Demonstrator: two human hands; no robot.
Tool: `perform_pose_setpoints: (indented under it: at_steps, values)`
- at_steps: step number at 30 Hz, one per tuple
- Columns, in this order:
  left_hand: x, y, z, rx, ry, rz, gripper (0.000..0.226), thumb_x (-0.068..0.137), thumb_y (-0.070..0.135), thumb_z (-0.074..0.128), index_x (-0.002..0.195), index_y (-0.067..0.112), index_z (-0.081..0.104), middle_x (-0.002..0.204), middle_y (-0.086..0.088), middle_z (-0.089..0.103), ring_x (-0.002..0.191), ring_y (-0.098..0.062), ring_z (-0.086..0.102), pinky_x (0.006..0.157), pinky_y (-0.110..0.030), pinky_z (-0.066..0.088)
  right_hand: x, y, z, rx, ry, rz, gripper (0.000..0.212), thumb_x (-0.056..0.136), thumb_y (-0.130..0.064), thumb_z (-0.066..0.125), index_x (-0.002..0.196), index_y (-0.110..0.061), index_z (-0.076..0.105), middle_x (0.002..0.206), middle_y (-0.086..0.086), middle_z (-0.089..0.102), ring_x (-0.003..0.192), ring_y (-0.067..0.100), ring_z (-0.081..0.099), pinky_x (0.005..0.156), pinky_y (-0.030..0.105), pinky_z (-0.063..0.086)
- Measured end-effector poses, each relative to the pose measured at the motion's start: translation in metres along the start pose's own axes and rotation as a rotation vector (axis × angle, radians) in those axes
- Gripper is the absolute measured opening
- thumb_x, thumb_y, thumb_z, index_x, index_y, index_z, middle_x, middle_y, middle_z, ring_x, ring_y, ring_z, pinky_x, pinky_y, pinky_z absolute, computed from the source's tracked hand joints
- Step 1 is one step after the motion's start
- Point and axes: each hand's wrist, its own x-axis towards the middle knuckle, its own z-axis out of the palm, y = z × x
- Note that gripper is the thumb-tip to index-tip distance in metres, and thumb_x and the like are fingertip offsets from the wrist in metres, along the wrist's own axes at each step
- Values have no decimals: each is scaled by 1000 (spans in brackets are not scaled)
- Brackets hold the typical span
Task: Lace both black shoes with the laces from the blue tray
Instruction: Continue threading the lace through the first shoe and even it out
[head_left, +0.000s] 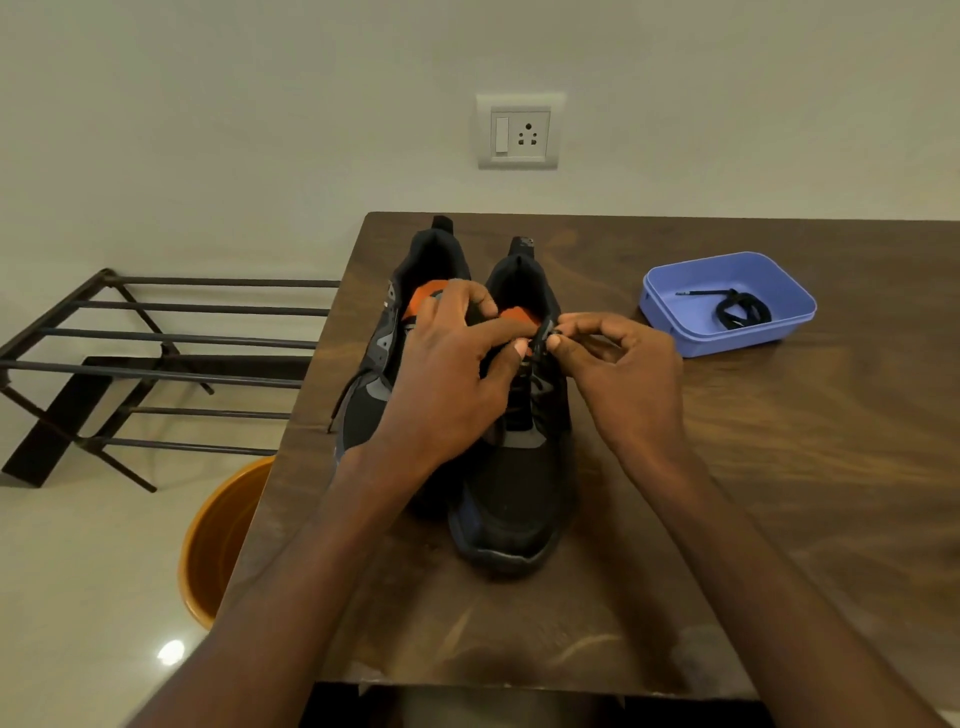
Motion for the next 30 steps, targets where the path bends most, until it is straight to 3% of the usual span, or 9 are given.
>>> perform_pose_setpoints:
  at_steps: [6,8,11,14,16,19,22,26,30]
  values:
    - [4,-7,-2,34,-14,-149,32,104,21,55,128,41,62,111,14,55,109,-8,52,98,-41,25,5,-10,0,383,55,259,5,99,-10,62,97,-10,66,98,8,78,95,21,77,76,35,64]
    - [5,-13,-3,-13,-20,-152,34,100,16,61,123,42,62,103,14,57,103,-9,57,105,-50,32,10,-18,-9,543,79,325,5,103,-10,53,104,-10,58,102,15,78,95,26,77,79,37,64]
    - [8,-19,-5,-110,9,-151,29,100,19,61,117,43,62,94,12,60,95,-11,60,99,-58,42,21,-20,-33,647,281,325,8,101,-8,47,105,-11,53,94,10,77,93,25,77,82,36,62]
    - [6,-21,-7,-139,-26,-138,27,100,25,63,119,45,63,91,13,62,95,-9,60,100,-59,42,23,-5,-49,71,397,198,23,95,-10,57,118,-15,56,103,-5,68,94,7,67,81,30,52]
    - [6,-24,-8,-169,-46,-141,31,99,26,65,121,47,61,88,14,64,93,-8,62,98,-60,45,19,2,-44,-254,285,0,34,93,-13,66,125,-22,58,120,-7,62,109,8,57,87,24,47]
    - [6,-25,-8,-186,-73,-151,34,99,24,65,124,47,60,89,19,67,95,-6,63,99,-59,45,10,-2,-20,-392,-31,-145,23,96,-31,70,119,-28,67,120,-10,65,114,9,59,97,32,50]
    - [5,-24,-8,-194,-75,-160,38,98,22,66,126,46,60,89,20,67,97,-7,63,99,-59,46,4,-4,-3,-346,-113,-158,8,93,-23,75,100,-26,73,96,-11,71,91,2,65,84,29,56]
    - [6,-25,-10,-156,-50,-159,39,98,12,64,125,41,64,88,14,66,96,-8,63,101,-58,43,13,-3,-19,-296,122,-21,20,95,-18,72,87,-36,68,84,-18,68,78,1,65,71,24,55]
    - [4,-19,-15,-132,-10,-173,30,98,22,68,124,37,65,86,13,66,99,-5,60,102,-39,25,21,1,-49,-308,405,75,12,92,-14,69,98,-25,71,99,-10,70,93,9,67,87,32,55]
